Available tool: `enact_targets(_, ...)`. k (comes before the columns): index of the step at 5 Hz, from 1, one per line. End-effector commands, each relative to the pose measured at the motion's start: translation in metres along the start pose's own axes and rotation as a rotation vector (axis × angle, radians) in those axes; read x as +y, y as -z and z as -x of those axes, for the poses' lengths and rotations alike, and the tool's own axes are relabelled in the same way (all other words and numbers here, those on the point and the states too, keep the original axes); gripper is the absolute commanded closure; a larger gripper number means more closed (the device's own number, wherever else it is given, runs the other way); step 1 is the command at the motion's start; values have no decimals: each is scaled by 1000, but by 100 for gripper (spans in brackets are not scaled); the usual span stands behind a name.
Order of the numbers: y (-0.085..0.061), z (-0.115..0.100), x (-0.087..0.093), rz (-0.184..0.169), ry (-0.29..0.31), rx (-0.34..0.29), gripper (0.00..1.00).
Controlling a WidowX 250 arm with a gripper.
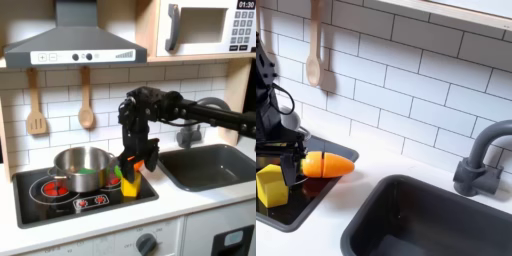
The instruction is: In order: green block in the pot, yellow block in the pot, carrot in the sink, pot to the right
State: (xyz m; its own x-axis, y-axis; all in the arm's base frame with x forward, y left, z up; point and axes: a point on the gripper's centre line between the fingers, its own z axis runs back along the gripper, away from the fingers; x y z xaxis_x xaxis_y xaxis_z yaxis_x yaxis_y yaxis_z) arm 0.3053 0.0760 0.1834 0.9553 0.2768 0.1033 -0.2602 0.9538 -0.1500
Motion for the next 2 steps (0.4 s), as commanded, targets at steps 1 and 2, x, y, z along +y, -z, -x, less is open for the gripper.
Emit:
enact_targets(1,-1,-3,2,-8,2,-5,0)
enact_targets(2,2,1,1,-14,-1,1,0)
